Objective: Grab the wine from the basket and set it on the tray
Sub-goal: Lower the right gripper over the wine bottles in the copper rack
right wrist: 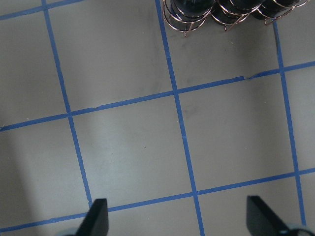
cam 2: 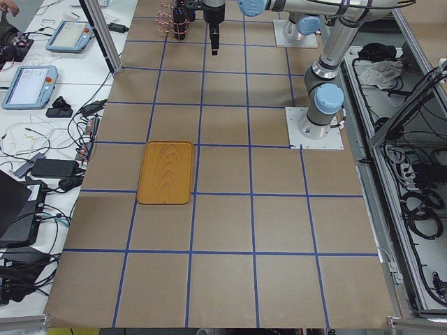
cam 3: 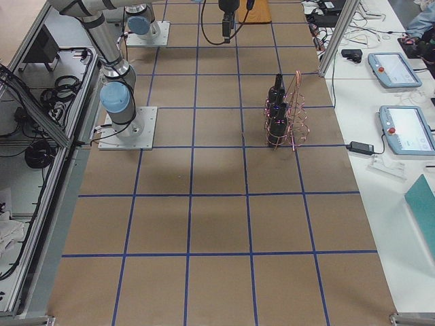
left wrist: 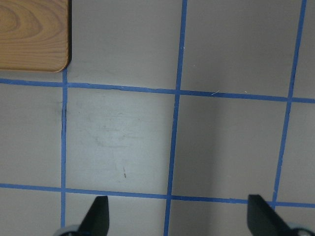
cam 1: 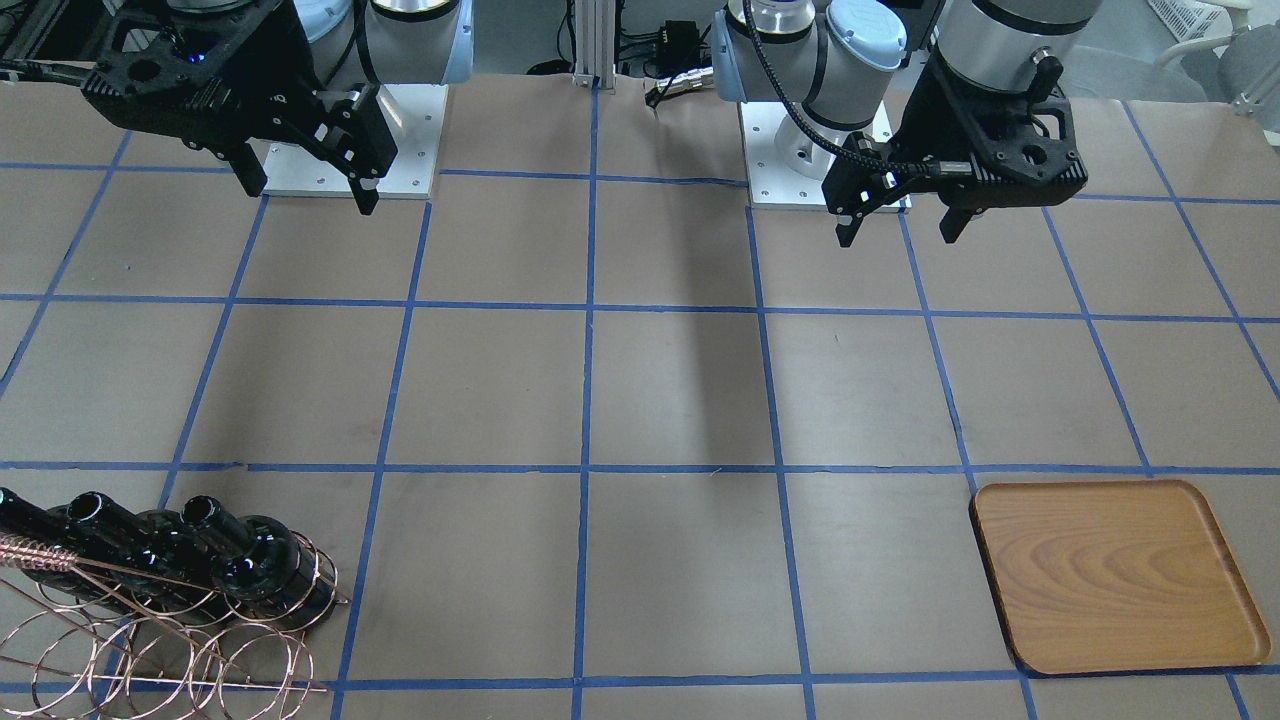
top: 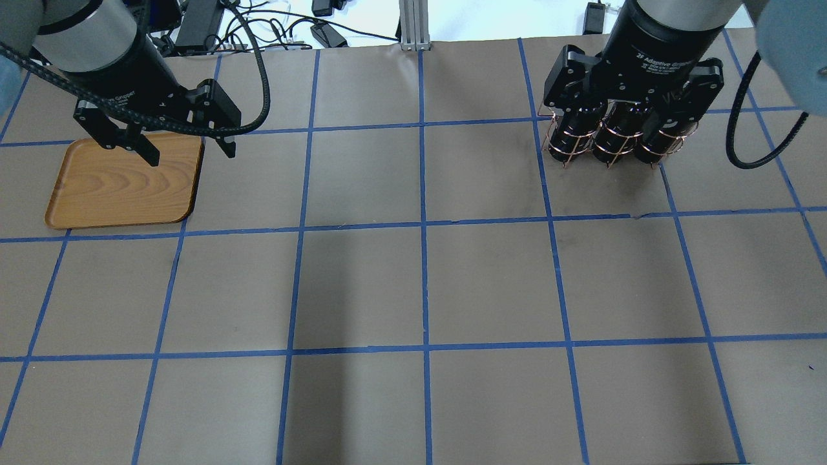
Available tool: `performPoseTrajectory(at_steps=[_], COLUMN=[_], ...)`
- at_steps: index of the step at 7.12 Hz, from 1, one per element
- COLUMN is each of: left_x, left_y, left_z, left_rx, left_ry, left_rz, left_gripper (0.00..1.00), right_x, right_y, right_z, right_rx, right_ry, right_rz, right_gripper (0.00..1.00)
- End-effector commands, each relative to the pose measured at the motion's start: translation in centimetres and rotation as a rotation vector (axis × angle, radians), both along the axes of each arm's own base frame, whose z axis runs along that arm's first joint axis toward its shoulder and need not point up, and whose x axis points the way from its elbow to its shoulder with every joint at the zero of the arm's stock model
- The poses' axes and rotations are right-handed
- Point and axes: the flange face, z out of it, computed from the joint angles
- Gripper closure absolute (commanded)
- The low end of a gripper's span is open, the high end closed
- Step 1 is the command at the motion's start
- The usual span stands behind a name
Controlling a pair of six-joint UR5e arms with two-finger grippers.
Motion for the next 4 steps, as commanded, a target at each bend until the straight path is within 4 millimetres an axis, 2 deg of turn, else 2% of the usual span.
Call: performPoseTrajectory(at_steps=[1,4], left_x=[0.00,0.02], left_y=[0.03,0.03], left_z=[-0.11,-0.12], left_rx=[0.004,0.004], left_ry=[0.000,-0.001], left_rz=[-0.001,-0.001], left_gripper=[0.00,0.00], right_x=[-0.13,-0.07], right_y=[0.03,-0.01], right_z=[0.03,-0.16], right_rx=[-0.002,0.006], right_ry=[0.009,0.011], right_rz=[0.000,0.003], right_gripper=[0.00,0.00])
